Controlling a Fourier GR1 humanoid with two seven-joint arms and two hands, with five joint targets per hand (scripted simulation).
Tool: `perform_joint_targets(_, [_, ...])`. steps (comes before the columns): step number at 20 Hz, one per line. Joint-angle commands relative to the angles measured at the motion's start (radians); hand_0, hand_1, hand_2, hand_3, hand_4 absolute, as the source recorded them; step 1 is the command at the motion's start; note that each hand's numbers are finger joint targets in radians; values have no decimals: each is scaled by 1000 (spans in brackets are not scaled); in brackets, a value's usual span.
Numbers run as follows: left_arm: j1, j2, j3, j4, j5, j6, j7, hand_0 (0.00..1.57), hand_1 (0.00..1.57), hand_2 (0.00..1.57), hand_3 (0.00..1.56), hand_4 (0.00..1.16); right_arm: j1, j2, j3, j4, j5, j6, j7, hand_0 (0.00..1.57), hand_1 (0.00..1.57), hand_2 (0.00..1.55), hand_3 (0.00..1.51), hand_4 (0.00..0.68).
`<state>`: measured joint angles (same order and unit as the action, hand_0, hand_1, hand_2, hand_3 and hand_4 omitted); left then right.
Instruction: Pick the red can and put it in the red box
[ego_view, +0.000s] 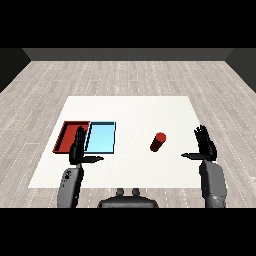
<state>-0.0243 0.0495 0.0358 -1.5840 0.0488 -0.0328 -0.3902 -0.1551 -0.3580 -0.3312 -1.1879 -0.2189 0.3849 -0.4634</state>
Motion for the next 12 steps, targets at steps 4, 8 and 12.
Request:
perform_joint_targets(4, [-27,-26,-18,-49,-11,35,35,0,0,0,0,0,-6,-12,-17,-5,-36,30,39,0,0,0,0,0])
perform_joint_targets(8, [-6,19,32,20,47,-55,-32,0,0,0,0,0,-63,1,16,34,-1,16,32,0,0,0,0,0])
perform_joint_targets(12, [-8,-4,6,-18,31,-25,3,0,0,0,0,0,-97,28,30,81,-26,22,74,0,0,0,0,0])
